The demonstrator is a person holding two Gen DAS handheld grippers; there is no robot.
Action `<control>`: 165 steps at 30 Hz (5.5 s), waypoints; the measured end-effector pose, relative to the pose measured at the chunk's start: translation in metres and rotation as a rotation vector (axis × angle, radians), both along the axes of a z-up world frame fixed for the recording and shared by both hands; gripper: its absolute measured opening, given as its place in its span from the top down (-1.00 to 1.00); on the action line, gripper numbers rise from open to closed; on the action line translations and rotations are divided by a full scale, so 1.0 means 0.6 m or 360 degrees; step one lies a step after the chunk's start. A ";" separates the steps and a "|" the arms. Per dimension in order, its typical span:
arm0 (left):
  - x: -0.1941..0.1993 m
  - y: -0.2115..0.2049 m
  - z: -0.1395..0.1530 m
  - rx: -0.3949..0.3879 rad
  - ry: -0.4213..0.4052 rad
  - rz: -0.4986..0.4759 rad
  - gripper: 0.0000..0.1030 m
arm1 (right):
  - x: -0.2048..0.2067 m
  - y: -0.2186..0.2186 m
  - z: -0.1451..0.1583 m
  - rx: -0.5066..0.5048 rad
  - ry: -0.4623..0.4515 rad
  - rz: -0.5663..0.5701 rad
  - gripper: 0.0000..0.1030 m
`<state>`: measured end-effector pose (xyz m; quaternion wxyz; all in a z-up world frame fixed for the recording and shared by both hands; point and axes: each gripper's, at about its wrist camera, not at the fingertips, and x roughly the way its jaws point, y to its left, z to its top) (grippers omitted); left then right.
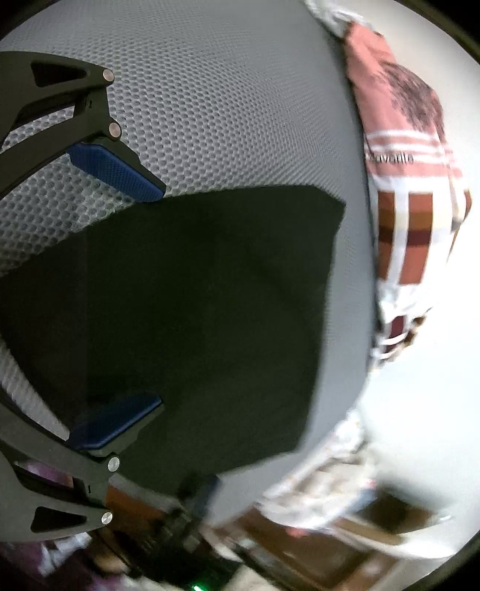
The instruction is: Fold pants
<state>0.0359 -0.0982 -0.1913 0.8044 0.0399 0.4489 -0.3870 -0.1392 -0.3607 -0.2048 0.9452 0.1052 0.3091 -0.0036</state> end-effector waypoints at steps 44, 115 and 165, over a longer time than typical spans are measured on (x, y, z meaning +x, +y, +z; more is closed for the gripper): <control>0.231 -0.025 -0.037 0.0154 -0.0043 0.0319 -0.73 | 0.020 0.021 0.006 0.0012 0.0045 0.0007 -0.18; 0.013 0.004 -0.041 0.0375 -0.0166 0.0128 -0.78 | 0.039 0.039 0.017 0.0117 0.0077 0.0023 -0.86; 0.146 -0.019 -0.065 -0.0525 0.0855 -0.0225 -0.55 | 0.027 -0.016 0.014 0.0588 -0.0009 0.0149 -1.00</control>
